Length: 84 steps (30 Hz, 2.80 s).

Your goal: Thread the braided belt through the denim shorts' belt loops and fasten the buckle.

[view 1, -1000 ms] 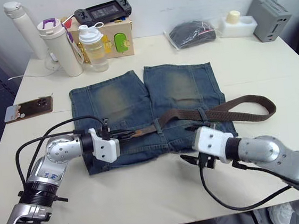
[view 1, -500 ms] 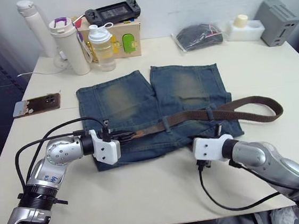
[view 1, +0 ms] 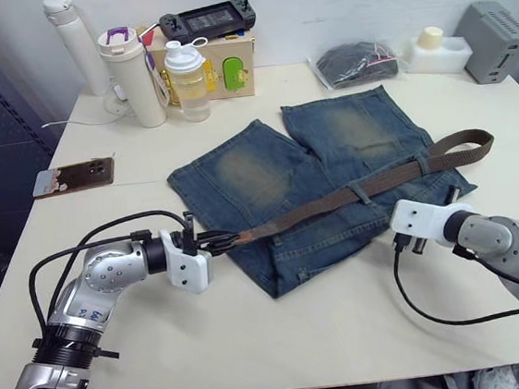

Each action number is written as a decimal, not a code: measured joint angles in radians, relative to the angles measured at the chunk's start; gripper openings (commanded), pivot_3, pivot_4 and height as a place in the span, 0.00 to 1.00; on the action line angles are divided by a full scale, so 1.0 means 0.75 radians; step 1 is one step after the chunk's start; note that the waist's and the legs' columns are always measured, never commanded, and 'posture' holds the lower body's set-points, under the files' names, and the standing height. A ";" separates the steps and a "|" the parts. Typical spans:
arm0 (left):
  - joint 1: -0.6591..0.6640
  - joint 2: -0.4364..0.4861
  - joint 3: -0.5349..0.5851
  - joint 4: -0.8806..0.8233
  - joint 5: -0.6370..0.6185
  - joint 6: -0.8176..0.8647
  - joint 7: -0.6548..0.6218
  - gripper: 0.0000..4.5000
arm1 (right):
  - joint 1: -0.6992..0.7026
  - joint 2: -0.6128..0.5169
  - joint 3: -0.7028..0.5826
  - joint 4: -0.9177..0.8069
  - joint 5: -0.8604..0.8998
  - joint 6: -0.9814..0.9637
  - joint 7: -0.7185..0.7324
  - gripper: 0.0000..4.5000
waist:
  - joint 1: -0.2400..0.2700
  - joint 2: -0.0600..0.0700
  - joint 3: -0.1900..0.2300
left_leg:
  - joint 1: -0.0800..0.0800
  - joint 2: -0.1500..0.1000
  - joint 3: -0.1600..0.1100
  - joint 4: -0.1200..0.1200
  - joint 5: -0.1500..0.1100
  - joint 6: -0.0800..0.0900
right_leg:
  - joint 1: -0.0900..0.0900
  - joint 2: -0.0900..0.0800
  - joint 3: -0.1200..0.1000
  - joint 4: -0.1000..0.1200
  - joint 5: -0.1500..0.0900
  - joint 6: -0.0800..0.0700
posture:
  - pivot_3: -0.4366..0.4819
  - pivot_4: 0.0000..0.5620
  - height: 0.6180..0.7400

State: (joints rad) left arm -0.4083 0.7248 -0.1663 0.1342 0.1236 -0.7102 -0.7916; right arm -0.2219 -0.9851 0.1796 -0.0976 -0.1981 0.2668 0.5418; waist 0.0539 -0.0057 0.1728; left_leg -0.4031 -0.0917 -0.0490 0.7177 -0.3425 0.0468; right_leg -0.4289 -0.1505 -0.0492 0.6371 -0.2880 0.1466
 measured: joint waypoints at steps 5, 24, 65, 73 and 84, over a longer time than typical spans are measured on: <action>0.005 -0.008 0.000 -0.006 -0.002 0.000 0.018 0.00 | 0.023 0.043 -0.064 -0.025 0.007 0.039 0.004 0.29 | 0.000 0.000 0.000 | 0.000 0.000 0.000 0.000 0.000 0.000 | 0.000 0.000 0.000 0.000 0.000 0.000 | 0.48 0.27 0.52; 0.099 -0.062 0.145 -0.031 0.225 -0.215 0.377 0.00 | -0.354 0.430 -0.738 -0.625 1.243 1.660 0.340 0.83 | -0.034 0.004 0.002 | -0.002 0.013 0.000 -0.003 -0.003 -0.006 | 0.000 0.001 -0.004 -0.010 0.001 -0.001 | 0.48 0.27 0.52; 0.345 0.025 0.139 -0.230 -0.068 0.162 0.236 0.71 | -0.208 0.956 -0.497 -0.196 2.711 0.690 -1.424 0.00 | -0.108 0.008 0.004 | -0.004 0.002 0.004 -0.005 -0.006 0.003 | -0.025 0.001 0.004 0.032 0.002 -0.006 | 0.48 0.27 0.52; 0.658 0.097 0.268 -0.506 -0.546 0.692 0.063 0.71 | -0.091 0.880 -0.446 -0.147 2.472 0.725 -1.171 0.00 | -0.105 0.009 0.004 | -0.004 0.004 0.005 -0.005 -0.006 0.003 | -0.021 0.002 0.005 0.025 0.001 -0.007 | 0.48 0.27 0.52; 0.676 0.061 0.327 -0.645 -0.697 0.977 0.033 0.71 | -0.084 0.978 -0.290 -0.149 2.224 0.763 -1.049 0.00 | -0.077 0.009 0.004 | -0.004 0.003 0.005 -0.004 -0.006 0.002 | -0.021 0.002 0.005 0.025 0.001 -0.007 | 0.48 0.27 0.52</action>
State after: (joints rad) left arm 0.0989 0.7704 0.0791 -0.3496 -0.3990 0.0226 -0.7668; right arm -0.2847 -0.2518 -0.0379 -0.2092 1.4701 0.8392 -0.2451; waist -0.0039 0.0009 0.1757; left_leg -0.4061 -0.0891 -0.0449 0.7147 -0.3466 0.0482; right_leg -0.4449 -0.1493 -0.0456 0.6562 -0.2869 0.1416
